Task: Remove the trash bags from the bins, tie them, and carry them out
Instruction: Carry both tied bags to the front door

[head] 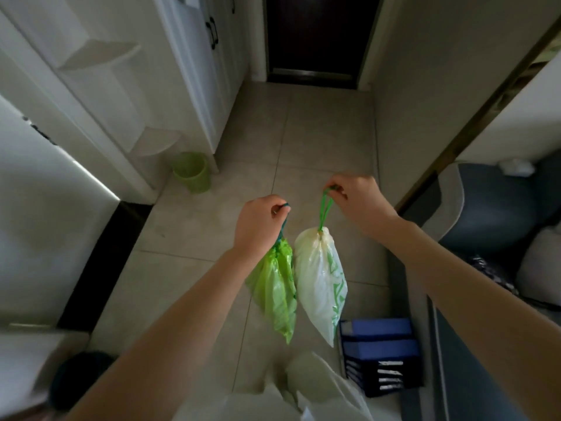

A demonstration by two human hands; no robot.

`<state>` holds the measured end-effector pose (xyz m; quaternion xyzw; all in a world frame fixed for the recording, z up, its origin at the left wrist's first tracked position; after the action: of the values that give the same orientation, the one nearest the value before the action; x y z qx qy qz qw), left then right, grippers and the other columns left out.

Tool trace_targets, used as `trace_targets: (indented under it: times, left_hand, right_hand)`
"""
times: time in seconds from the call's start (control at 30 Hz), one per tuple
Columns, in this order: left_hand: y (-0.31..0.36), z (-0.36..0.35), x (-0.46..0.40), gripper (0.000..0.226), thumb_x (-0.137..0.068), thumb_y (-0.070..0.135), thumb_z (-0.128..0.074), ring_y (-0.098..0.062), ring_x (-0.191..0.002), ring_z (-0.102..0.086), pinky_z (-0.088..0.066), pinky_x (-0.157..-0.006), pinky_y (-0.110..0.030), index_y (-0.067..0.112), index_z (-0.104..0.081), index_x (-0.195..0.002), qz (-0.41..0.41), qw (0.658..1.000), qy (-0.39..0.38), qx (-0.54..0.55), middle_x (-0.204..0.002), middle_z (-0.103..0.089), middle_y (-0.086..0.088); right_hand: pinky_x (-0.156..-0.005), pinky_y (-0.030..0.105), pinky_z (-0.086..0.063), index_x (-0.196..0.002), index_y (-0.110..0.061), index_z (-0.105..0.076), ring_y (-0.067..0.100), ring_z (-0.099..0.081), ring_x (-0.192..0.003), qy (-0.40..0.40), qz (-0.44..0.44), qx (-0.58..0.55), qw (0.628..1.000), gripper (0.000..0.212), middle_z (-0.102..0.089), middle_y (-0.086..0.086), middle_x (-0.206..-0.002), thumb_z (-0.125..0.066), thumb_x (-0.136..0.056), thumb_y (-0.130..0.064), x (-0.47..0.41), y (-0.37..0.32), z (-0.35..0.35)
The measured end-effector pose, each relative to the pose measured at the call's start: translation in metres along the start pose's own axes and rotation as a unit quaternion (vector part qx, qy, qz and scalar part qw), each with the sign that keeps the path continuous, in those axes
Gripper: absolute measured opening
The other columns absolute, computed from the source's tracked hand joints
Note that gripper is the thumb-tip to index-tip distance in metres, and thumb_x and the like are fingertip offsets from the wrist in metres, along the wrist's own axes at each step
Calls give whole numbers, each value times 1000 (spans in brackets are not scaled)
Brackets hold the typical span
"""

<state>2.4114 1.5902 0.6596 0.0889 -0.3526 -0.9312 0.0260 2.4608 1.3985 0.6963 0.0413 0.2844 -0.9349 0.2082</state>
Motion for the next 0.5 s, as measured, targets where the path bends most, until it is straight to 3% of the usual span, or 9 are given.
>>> trace_targets:
  times: [0.1, 0.3, 0.4, 0.5]
  left_hand:
    - [-6, -12, -73, 13, -85, 23, -64, -25, -74, -67, -53, -70, -36, 14, -73, -83, -3, 1000, -2, 0, -78, -74, -6]
    - [-18, -46, -222, 12, -83, 23, -65, -28, -74, -69, -54, -69, -38, 13, -73, -81, 3, 1000, 14, 3, -77, -74, -8]
    - [-15, -58, -292, 12, -83, 22, -65, -28, -73, -69, -53, -67, -37, 13, -73, -80, 3, 1000, 18, -7, -76, -74, -8]
    - [-13, -68, -363, 13, -84, 22, -65, -26, -73, -69, -52, -68, -35, 13, -72, -80, 2, 1000, 17, -18, -75, -74, -7]
  right_hand:
    - [-68, 14, -35, -90, -2, -70, 11, -53, -74, 2, -5, -2, 1000, 12, -69, 11, -87, -59, -87, -5, -62, 28, -3]
    - [-68, 12, -32, -88, 1, -69, 21, -58, -75, -18, 18, -1, 1000, 10, -67, 14, -86, -61, -85, -3, -191, 92, -11]
    - [-68, 12, -32, -88, 0, -69, 14, -52, -73, -27, 26, -3, 999, 10, -66, 13, -86, -61, -85, -3, -258, 124, -7]
    - [-67, 13, -32, -88, 0, -69, 17, -54, -72, -36, 22, 2, 999, 10, -66, 14, -87, -60, -85, -4, -328, 154, -2]
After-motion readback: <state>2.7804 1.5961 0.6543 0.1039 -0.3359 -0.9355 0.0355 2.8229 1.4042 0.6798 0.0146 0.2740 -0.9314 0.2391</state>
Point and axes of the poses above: each hand's wrist, its own x-axis away from the middle knuckle, its own z-axis out of the back of the hand, y = z × x, the point moved 2 cm from there along -x, towards the middle knuckle
